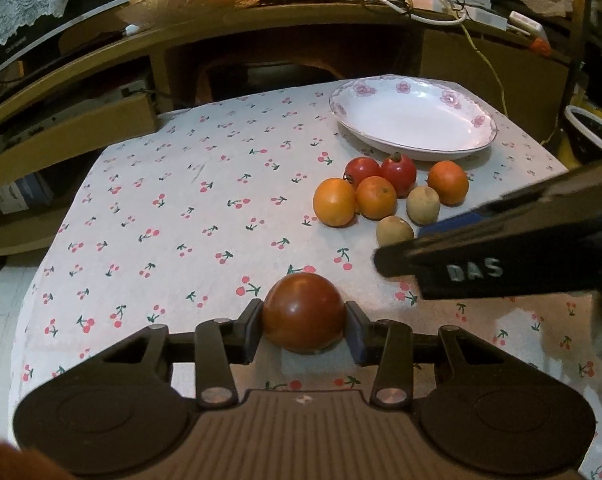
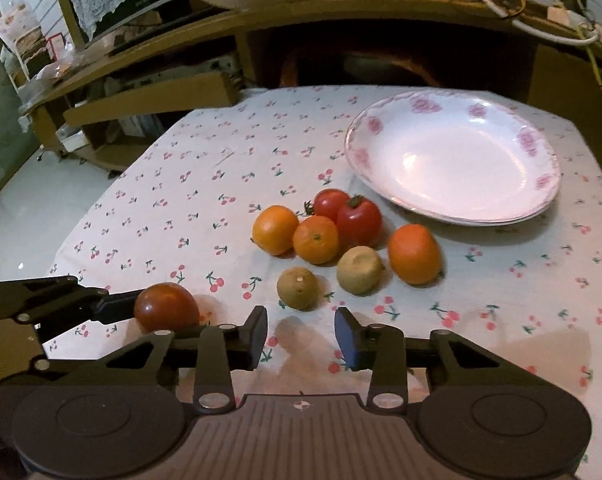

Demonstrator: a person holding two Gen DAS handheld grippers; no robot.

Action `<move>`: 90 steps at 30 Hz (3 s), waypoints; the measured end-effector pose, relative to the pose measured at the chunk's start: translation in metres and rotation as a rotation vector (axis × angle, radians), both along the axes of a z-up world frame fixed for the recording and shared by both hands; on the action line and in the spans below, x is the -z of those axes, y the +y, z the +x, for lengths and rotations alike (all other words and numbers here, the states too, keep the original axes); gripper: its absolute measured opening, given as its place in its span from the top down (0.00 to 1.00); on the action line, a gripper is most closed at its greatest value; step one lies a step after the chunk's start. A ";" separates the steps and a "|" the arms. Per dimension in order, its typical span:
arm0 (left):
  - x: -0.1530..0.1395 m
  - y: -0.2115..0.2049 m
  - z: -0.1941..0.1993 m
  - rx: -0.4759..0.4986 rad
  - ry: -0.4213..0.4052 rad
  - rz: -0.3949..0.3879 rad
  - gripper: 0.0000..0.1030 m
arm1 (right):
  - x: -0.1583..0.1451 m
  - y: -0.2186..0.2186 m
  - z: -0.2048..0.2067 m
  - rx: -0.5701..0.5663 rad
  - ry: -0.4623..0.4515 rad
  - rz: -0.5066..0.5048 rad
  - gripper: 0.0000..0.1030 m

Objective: Organize fruits
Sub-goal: 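Grasp the large dark red tomato with the left tool while the right tool grasps the kiwi, then carry tomato and kiwi over the white plate and open both tools to drop them, then grasp an orange with the left tool while the right tool grasps another orange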

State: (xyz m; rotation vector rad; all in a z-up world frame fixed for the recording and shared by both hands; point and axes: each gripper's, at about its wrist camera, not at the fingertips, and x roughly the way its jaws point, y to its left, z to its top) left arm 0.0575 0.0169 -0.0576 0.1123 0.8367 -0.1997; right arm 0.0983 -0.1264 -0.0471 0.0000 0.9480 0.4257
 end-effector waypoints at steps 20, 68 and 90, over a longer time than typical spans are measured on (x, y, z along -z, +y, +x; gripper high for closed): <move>-0.016 -0.007 0.009 -0.005 0.016 -0.055 0.55 | -0.015 -0.004 -0.001 -0.002 0.008 0.018 0.77; -0.053 -0.077 0.123 0.095 -0.066 -0.107 0.51 | -0.045 -0.104 0.079 0.282 -0.068 0.048 0.68; -0.059 -0.035 0.088 0.109 -0.020 -0.100 0.50 | -0.048 -0.092 0.045 0.142 -0.043 0.032 0.63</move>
